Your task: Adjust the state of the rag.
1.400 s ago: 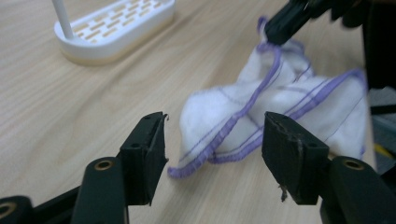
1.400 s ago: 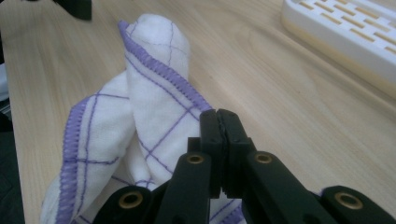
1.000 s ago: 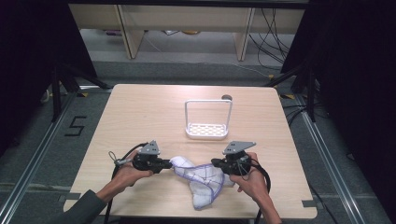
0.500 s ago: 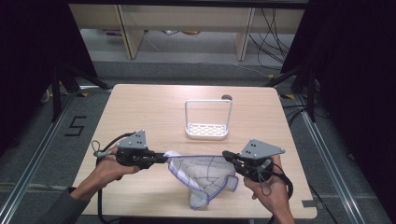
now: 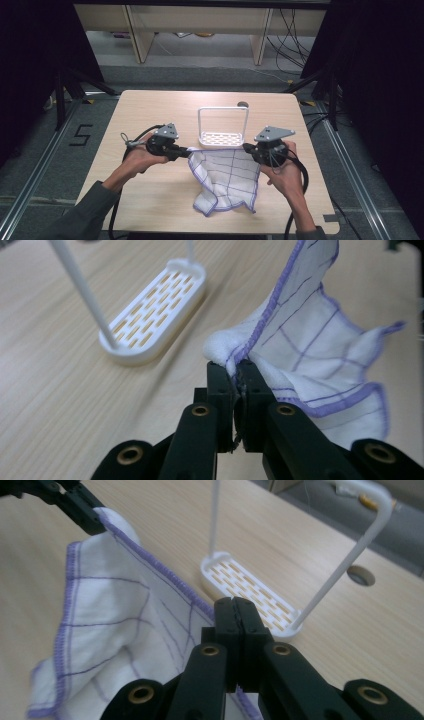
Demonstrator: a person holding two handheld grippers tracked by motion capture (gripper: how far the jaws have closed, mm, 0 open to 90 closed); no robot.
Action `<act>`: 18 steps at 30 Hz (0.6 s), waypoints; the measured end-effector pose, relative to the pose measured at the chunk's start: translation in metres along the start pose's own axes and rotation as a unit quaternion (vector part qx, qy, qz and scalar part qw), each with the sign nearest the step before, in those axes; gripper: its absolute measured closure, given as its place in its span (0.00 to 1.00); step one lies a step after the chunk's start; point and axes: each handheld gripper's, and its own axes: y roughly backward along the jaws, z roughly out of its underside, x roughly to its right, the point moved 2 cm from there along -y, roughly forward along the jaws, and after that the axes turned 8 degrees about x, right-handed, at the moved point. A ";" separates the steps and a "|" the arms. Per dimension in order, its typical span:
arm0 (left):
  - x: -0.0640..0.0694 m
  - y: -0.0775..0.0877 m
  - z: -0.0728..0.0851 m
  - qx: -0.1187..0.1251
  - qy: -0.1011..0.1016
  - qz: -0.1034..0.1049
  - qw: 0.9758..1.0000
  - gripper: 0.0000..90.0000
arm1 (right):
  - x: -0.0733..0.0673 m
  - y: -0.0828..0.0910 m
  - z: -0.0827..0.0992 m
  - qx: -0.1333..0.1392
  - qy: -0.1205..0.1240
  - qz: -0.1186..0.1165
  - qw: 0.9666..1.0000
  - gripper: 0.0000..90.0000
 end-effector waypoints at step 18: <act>-0.038 -0.036 0.034 -0.074 0.064 -0.059 0.993 0.49 | 0.039 -0.086 0.050 -0.094 -0.063 0.054 0.992 0.67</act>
